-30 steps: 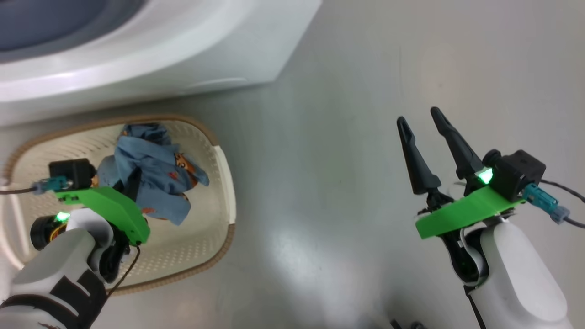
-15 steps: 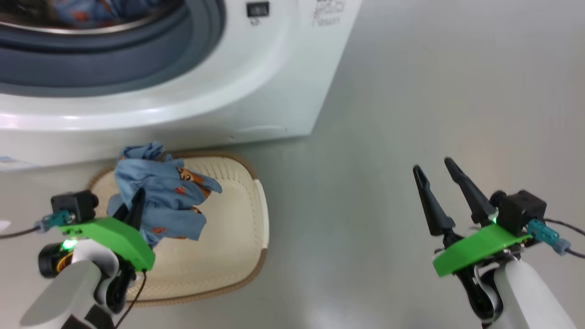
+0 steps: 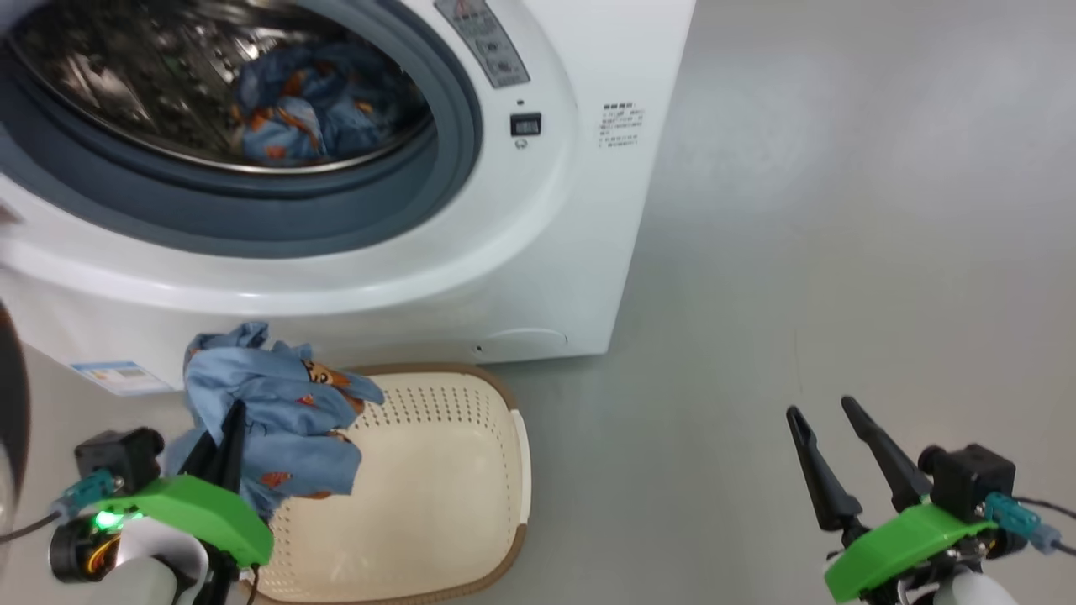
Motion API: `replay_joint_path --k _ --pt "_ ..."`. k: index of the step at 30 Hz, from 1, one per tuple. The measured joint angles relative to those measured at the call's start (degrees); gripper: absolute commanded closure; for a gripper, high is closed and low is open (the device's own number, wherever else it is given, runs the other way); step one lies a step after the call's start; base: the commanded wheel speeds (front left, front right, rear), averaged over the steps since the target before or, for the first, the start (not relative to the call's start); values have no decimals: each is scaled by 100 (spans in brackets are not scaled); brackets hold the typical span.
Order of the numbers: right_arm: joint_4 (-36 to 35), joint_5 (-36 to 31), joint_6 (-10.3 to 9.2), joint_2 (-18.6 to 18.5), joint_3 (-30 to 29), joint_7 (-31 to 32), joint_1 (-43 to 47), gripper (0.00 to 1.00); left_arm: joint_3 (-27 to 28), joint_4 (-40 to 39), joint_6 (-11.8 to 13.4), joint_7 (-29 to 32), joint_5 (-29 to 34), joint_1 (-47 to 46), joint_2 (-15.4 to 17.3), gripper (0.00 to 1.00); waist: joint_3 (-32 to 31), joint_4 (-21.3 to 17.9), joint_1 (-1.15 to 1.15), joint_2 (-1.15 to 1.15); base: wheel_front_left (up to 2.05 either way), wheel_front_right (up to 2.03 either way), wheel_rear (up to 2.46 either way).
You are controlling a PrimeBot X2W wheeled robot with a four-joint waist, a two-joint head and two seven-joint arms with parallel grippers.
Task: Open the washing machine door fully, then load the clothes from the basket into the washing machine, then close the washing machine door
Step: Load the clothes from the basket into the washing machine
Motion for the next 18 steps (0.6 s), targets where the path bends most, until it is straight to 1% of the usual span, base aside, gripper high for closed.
replay_joint_path --k 9,18 --pt "-21 8 0 -27 -110 0 529 0 884 -1014 0 -1 736 911 -134 100 -624 91 0 0 0 0 0" --pt "-96 46 1 -68 -250 0 881 0 1566 -1991 0 -1 1306 1917 -336 100 -975 67 0 0 0 0 0"
